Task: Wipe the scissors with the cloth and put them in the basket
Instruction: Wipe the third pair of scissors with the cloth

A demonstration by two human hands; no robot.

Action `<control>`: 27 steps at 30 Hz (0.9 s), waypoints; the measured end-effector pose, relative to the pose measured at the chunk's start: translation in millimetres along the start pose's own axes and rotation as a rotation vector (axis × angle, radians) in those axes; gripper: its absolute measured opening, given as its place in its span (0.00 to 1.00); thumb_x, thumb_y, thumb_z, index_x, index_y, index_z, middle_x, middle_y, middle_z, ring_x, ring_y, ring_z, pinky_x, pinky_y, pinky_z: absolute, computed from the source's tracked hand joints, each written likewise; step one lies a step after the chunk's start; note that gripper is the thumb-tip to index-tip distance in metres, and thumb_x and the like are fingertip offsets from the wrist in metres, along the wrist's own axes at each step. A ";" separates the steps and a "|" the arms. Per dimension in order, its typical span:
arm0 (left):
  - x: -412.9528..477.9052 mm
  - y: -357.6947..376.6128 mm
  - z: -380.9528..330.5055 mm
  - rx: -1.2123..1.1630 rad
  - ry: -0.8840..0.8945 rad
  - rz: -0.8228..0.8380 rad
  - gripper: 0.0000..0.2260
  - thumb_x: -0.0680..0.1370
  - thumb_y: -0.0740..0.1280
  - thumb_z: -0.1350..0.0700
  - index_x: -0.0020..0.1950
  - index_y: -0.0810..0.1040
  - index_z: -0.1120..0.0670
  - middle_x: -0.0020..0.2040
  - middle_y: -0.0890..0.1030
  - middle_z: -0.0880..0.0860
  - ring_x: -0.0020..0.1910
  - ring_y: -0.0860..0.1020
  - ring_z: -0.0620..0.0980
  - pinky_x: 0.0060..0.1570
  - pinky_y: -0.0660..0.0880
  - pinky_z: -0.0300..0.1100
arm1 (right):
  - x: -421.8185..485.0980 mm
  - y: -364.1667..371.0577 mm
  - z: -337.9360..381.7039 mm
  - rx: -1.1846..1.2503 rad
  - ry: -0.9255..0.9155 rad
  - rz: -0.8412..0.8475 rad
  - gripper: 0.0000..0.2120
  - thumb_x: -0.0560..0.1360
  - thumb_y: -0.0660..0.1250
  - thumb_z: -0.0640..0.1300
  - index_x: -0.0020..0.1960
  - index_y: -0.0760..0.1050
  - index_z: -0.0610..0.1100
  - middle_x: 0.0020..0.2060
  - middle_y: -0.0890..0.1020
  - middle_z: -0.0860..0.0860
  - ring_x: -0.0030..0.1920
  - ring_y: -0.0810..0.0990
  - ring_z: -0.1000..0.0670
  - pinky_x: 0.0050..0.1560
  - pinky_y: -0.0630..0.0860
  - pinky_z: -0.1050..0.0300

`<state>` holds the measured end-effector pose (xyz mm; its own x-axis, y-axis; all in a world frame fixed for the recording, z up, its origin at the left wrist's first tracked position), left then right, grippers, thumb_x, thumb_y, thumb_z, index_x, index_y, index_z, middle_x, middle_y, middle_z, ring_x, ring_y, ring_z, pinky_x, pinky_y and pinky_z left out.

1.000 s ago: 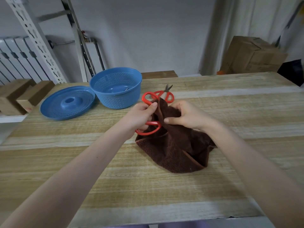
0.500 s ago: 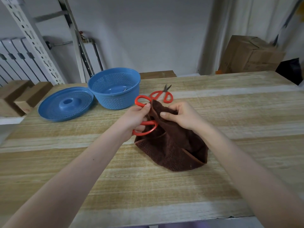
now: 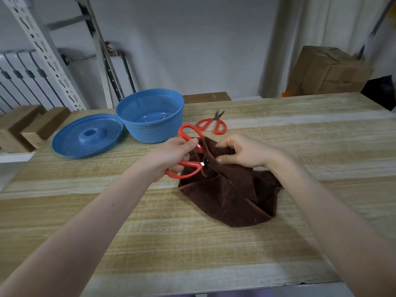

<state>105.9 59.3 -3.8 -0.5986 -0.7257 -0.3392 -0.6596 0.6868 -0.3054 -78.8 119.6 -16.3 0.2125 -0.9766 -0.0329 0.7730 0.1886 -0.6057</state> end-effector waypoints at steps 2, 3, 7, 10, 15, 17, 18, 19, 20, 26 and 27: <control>-0.6 -0.2 0.6 -0.031 0.012 -0.019 0.15 0.83 0.57 0.46 0.54 0.78 0.54 0.25 0.59 0.46 0.19 0.55 0.42 0.19 0.52 0.34 | 2.4 6.0 0.2 0.008 -0.020 -0.094 0.07 0.76 0.70 0.40 0.42 0.81 0.50 0.38 0.84 0.57 0.42 0.82 0.56 0.48 0.76 0.58; -0.8 0.3 0.4 -0.050 0.021 -0.023 0.15 0.83 0.57 0.46 0.54 0.77 0.55 0.24 0.59 0.46 0.19 0.55 0.42 0.19 0.52 0.34 | 3.7 9.1 0.9 0.006 -0.028 -0.158 0.04 0.76 0.70 0.42 0.43 0.82 0.46 0.39 0.85 0.53 0.42 0.83 0.53 0.47 0.78 0.55; -1.7 1.2 -1.2 -0.087 0.058 -0.023 0.14 0.83 0.57 0.47 0.49 0.76 0.55 0.23 0.59 0.45 0.19 0.55 0.42 0.18 0.52 0.34 | 7.7 10.0 -4.1 0.013 -0.071 -0.245 0.12 0.76 0.69 0.47 0.49 0.82 0.37 0.45 0.86 0.43 0.47 0.84 0.43 0.53 0.79 0.44; -1.0 -3.9 -1.2 -0.118 0.079 -0.043 0.15 0.84 0.56 0.48 0.53 0.77 0.56 0.24 0.58 0.46 0.19 0.54 0.42 0.18 0.52 0.33 | 6.3 3.7 -13.1 0.108 -0.037 -0.257 0.05 0.77 0.69 0.42 0.45 0.82 0.42 0.39 0.85 0.51 0.41 0.84 0.53 0.45 0.79 0.59; -0.1 -11.4 3.6 -0.267 0.106 -0.103 0.15 0.84 0.55 0.48 0.54 0.77 0.56 0.25 0.59 0.47 0.18 0.56 0.41 0.18 0.53 0.33 | 2.7 8.3 -24.6 0.812 0.114 -0.714 0.12 0.81 0.60 0.45 0.46 0.79 0.42 0.34 0.85 0.51 0.35 0.83 0.53 0.40 0.80 0.58; -1.7 -12.0 6.9 -0.323 0.113 -0.140 0.15 0.84 0.55 0.48 0.55 0.77 0.55 0.27 0.58 0.48 0.18 0.56 0.41 0.18 0.53 0.33 | 1.3 14.2 -33.1 1.150 0.218 -0.829 0.17 0.81 0.59 0.51 0.54 0.80 0.41 0.46 0.86 0.45 0.46 0.85 0.47 0.50 0.81 0.51; -2.4 -12.1 8.1 -0.344 0.116 -0.154 0.15 0.84 0.56 0.48 0.56 0.77 0.55 0.28 0.57 0.48 0.18 0.56 0.41 0.18 0.53 0.33 | 0.0 20.3 -35.1 1.276 0.287 -0.841 0.20 0.81 0.59 0.55 0.58 0.79 0.41 0.51 0.85 0.42 0.50 0.85 0.44 0.54 0.80 0.48; -2.6 -12.0 8.8 -0.352 0.120 -0.168 0.15 0.84 0.56 0.48 0.56 0.76 0.55 0.28 0.57 0.49 0.18 0.56 0.41 0.18 0.53 0.33 | -1.5 26.9 -34.4 1.357 0.354 -0.824 0.23 0.80 0.60 0.57 0.61 0.79 0.40 0.53 0.84 0.41 0.53 0.84 0.42 0.56 0.79 0.46; -2.7 -11.5 9.0 -0.347 0.126 -0.183 0.15 0.84 0.56 0.48 0.56 0.76 0.56 0.28 0.57 0.49 0.18 0.56 0.41 0.19 0.52 0.33 | -0.8 33.4 -31.4 1.409 0.380 -0.776 0.25 0.79 0.60 0.59 0.61 0.79 0.40 0.55 0.83 0.41 0.55 0.83 0.41 0.58 0.78 0.45; -0.7 2.6 5.9 -0.253 0.183 -0.218 0.13 0.84 0.56 0.50 0.46 0.74 0.54 0.25 0.58 0.47 0.18 0.55 0.42 0.20 0.51 0.31 | 1.7 51.4 -2.2 1.079 0.215 -0.642 0.06 0.76 0.68 0.42 0.47 0.81 0.40 0.39 0.86 0.44 0.38 0.85 0.48 0.42 0.82 0.55; -1.2 4.5 5.7 -0.239 0.196 -0.218 0.13 0.84 0.56 0.50 0.44 0.74 0.54 0.24 0.58 0.47 0.18 0.55 0.41 0.19 0.51 0.31 | 1.9 50.4 -2.6 0.996 0.207 -0.636 0.04 0.76 0.69 0.40 0.46 0.81 0.40 0.38 0.86 0.44 0.37 0.85 0.49 0.40 0.82 0.57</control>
<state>106.2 63.4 -9.8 -0.4930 -0.8637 -0.1049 -0.8546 0.5033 -0.1277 -41.0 126.9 -49.0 -0.4047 -0.9047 -0.1332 0.8470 -0.4257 0.3184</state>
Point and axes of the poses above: each hand's wrist, its own x-axis towards the middle knuckle, its own y-axis out of the palm, z = x × y, the point moved 2 cm from there along x, towards the middle knuckle
